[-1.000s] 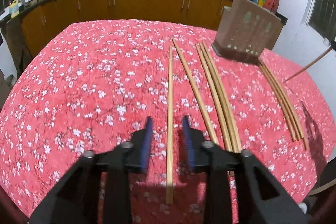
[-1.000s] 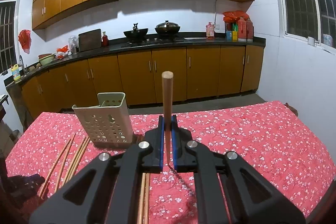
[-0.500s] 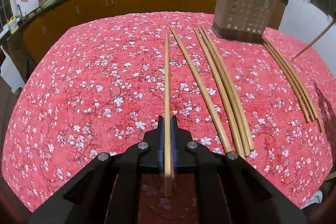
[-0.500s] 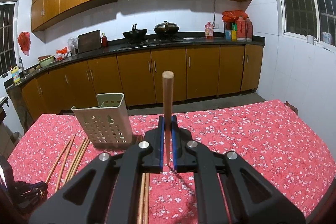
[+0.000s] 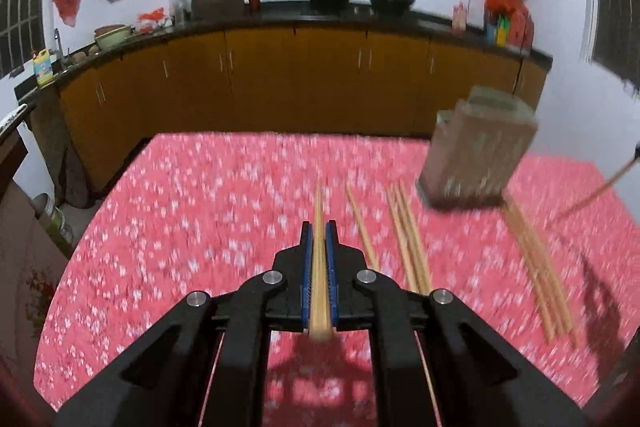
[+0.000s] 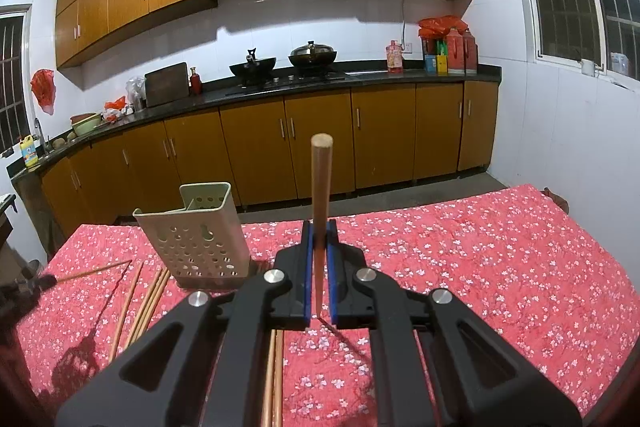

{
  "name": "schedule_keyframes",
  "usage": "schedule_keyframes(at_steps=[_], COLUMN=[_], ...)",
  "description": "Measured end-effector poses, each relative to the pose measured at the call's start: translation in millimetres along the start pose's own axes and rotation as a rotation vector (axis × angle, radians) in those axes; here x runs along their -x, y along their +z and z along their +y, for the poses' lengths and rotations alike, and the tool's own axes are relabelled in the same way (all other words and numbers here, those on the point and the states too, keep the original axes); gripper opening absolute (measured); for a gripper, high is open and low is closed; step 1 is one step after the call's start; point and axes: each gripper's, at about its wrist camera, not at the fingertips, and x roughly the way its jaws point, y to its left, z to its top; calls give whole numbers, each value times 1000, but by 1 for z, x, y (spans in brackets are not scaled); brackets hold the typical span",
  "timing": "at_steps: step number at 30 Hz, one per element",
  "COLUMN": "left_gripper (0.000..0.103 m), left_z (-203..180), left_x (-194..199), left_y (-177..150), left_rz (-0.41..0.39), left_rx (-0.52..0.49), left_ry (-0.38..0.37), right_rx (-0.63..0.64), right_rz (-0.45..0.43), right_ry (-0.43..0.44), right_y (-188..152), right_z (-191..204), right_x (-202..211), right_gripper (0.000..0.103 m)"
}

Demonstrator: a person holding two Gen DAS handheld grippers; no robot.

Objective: Organize utensils
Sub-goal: 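Lift the chopstick upright with the right tool while the left tool lifts its chopstick, then lower both chopsticks into the beige utensil holder and open both tools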

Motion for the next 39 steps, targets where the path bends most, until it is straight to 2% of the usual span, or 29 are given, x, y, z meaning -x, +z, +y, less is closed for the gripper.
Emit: schedule_keyframes(at_steps=[9,14,17,22,25,31,39], left_gripper=[7,7,7,7,7,7,7], left_z=[2,4,-1,-22,-40,-62,-85], left_x=[21,31,46,75,84,73,27], left_y=[34,60,89,134,149,142,122], left_rz=[-113,-167,-238,-370,-418,-423,-314], left_rx=[47,46,47,76,95,130,111], left_ry=[-4,4,-1,-69,-135,-219,-244], right_rx=[2,-16,-45,-66,-28,12,36], right_rz=[-13,-102,-179,-288,-290,-209,-98], right_ry=[-4,19,60,164,204,248,235], right_y=[4,38,67,108,116,111,95], right_z=[-1,-2,0,16,33,57,73], right_x=[2,17,33,53,49,20,-23], right_gripper=[7,7,7,7,7,7,7])
